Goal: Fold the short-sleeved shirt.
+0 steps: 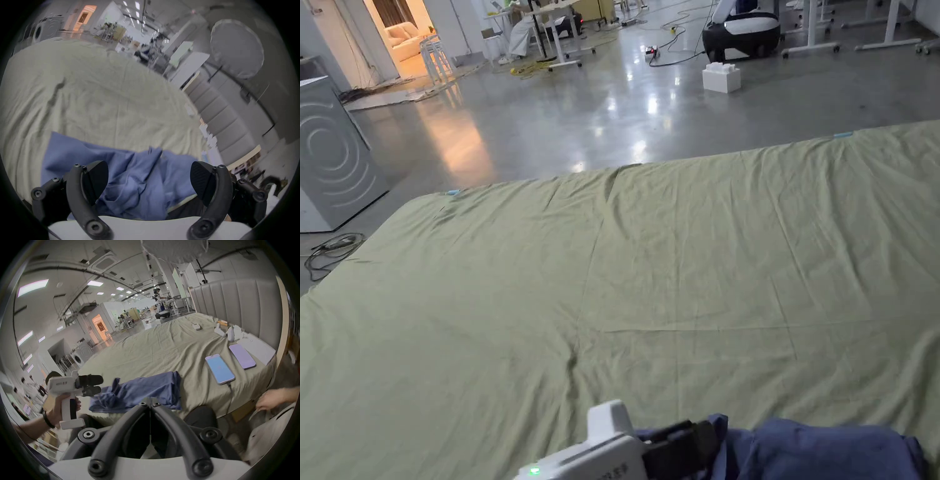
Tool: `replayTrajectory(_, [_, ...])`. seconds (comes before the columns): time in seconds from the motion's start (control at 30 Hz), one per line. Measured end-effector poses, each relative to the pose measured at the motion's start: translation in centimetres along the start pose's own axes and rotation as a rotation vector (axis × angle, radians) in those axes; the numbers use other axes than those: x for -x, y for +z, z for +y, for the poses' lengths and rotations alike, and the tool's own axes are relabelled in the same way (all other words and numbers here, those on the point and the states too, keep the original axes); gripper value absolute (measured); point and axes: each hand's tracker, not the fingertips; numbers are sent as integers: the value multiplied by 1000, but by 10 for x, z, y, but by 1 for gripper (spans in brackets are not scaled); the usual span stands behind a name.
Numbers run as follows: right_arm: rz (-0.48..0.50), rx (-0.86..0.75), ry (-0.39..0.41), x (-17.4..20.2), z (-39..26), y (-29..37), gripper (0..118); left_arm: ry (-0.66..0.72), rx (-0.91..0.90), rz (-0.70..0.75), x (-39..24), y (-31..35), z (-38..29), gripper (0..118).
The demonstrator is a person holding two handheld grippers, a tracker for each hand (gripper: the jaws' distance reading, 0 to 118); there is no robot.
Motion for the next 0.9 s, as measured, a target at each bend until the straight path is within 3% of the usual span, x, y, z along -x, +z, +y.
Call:
replayTrajectory(0.07, [28,4,-53,1,-1,-8,1,51,-71,65,9,15,5,100])
replayTrajectory(0.13, [30,15,-36,5,-1,-15,1,121,-20,130,21,14,4,80])
replayTrajectory(0.2, [39,34,6,11,-1,-18,1,149,55,47,28,-2,-7,60])
replayTrajectory(0.23, [43,41,29,12,-1,-18,1,157,101,68,27,-16,-15,20])
replayTrajectory(0.27, [41,43,49,14,-1,-17,1,172,129,87,29,-28,-21,2])
replayTrajectory(0.4, [24,38,64,18,-2,-7,1,96,305,65,19,-80,-52,1])
replayTrajectory(0.47, [10,41,43,15,-4,-4,1,72,255,109,15,-85,-51,0])
replayTrajectory(0.53, [-5,44,33,14,-6,-3,1,81,271,114,8,-78,-46,0])
replayTrajectory(0.6, [-8,56,26,12,-7,-5,1,-3,266,66,9,-69,-40,0])
replayTrajectory(0.67, [-10,67,39,12,-5,-6,1,40,182,24,19,-39,-25,3])
replayTrajectory(0.7, [-9,64,47,13,-5,-6,1,69,130,4,28,-25,-17,12])
replayTrajectory(0.73, [-4,64,47,13,-4,-8,1,112,78,-3,40,-10,-8,30])
replayTrajectory(0.77, [5,66,40,12,-3,-10,1,151,35,1,54,3,3,63])
replayTrajectory(0.8, [14,68,29,12,-3,-13,1,209,25,60,68,13,10,85])
replayTrajectory(0.83, [25,70,13,11,-4,-17,1,237,9,75,83,24,18,97])
replayTrajectory(0.9, [33,81,-25,8,-7,-24,1,297,-32,109,107,42,26,99])
